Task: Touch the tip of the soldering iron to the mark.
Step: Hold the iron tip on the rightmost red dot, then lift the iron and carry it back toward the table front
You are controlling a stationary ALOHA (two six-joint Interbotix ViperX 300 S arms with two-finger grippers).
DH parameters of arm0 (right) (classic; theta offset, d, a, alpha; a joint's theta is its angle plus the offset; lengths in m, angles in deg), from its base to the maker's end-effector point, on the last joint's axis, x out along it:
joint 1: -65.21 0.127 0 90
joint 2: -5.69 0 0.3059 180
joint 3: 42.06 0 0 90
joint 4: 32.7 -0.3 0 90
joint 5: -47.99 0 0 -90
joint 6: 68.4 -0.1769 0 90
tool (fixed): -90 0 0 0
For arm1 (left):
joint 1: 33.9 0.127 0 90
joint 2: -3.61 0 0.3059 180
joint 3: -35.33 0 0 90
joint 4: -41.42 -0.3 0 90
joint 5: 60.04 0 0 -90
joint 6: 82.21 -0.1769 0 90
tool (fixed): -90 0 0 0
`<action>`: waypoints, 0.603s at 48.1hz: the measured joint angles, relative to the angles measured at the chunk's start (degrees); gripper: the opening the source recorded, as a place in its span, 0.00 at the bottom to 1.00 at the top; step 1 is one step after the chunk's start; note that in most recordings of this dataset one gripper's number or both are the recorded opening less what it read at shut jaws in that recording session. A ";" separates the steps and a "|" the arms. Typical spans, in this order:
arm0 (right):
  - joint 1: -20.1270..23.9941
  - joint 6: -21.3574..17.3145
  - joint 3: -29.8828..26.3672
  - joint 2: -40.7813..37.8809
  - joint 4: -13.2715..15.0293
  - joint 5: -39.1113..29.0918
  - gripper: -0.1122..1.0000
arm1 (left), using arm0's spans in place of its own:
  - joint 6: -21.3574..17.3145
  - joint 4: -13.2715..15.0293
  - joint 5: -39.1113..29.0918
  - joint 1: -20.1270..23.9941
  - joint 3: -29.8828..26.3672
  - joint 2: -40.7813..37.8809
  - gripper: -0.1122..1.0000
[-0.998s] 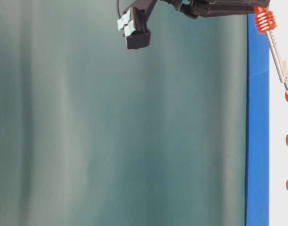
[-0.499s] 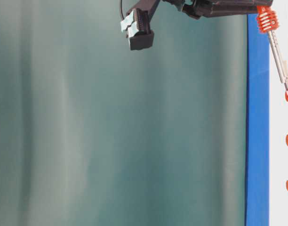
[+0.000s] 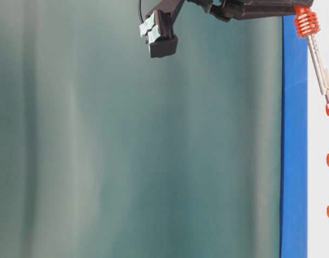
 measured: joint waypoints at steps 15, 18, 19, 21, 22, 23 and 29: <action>0.00 0.00 0.00 0.00 0.00 -0.09 0.16 | 0.00 0.09 0.09 0.00 0.00 0.00 0.10; 0.00 -0.09 0.00 0.00 0.00 -0.09 0.16 | 0.00 0.09 0.09 0.09 0.00 0.00 0.10; 0.00 0.00 0.00 0.00 0.00 0.00 0.16 | 0.00 0.09 0.09 0.00 0.00 0.09 0.10; 0.09 0.00 0.00 0.00 0.00 0.00 0.16 | 0.00 0.00 0.09 0.00 0.00 0.09 0.10; 0.09 -0.09 0.00 0.00 0.00 0.00 0.16 | 0.00 0.00 0.09 0.00 0.00 0.00 0.10; 0.00 0.00 0.00 0.09 0.00 0.00 0.16 | 0.00 0.00 0.09 0.09 0.00 0.00 0.10; 0.00 0.00 -0.09 0.88 0.00 0.00 0.16 | 0.00 0.00 0.09 0.00 0.00 0.00 0.10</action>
